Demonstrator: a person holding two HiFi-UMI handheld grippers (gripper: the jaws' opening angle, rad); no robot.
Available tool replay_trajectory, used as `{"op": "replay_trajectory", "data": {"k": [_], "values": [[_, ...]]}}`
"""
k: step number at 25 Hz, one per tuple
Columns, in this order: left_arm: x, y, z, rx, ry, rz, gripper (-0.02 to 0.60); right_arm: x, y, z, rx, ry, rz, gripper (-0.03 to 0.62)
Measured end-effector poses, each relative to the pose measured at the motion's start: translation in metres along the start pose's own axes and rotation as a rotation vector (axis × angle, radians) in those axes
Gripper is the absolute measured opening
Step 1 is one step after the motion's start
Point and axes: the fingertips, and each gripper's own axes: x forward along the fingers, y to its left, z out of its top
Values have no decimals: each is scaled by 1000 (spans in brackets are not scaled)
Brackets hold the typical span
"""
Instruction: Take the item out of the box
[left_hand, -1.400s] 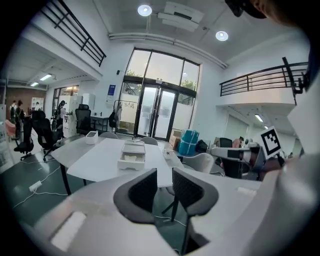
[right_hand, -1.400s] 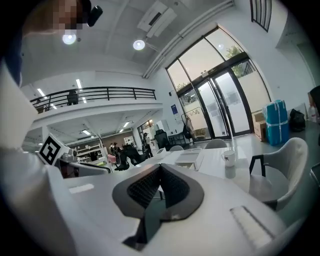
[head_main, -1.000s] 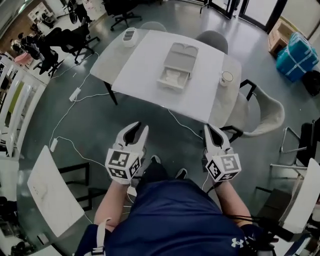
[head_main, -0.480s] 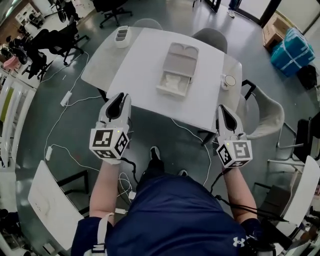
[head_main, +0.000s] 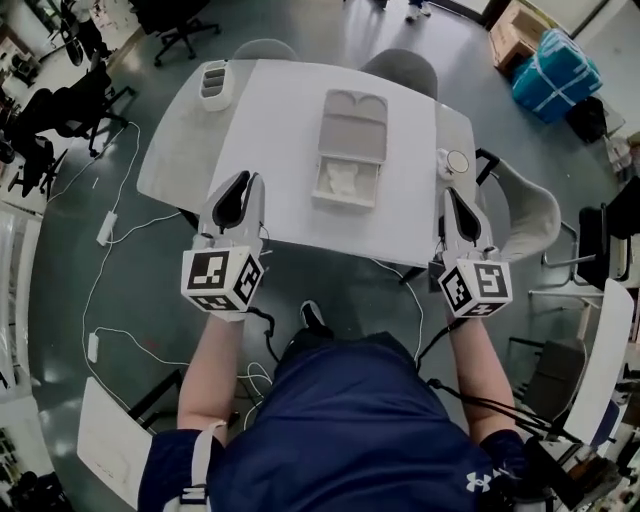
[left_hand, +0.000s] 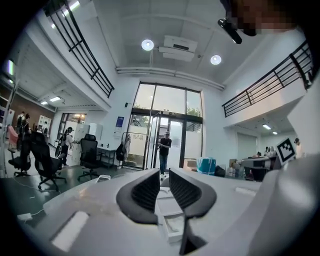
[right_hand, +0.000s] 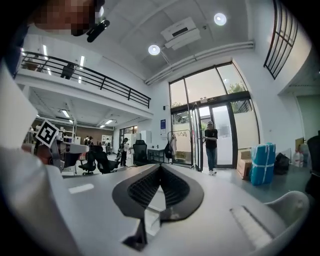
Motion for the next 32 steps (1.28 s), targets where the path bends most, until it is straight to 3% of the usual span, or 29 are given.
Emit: {"op": "replay_trajectory", "data": {"k": [4, 7, 12, 21, 32], "values": [[19, 20, -8, -18, 14, -29, 58, 14, 6, -2, -5, 13, -37, 2], [31, 28, -15, -33, 29, -36, 11, 22, 6, -8, 2, 31, -56, 2], [48, 31, -25, -22, 62, -55, 11, 42, 2, -26, 32, 58, -60, 2], [75, 49, -36, 21, 133, -21, 11, 104, 14, -63, 113, 105, 24, 2], [160, 29, -47, 99, 200, -45, 11, 170, 3, -106, 199, 194, 122, 2]]}}
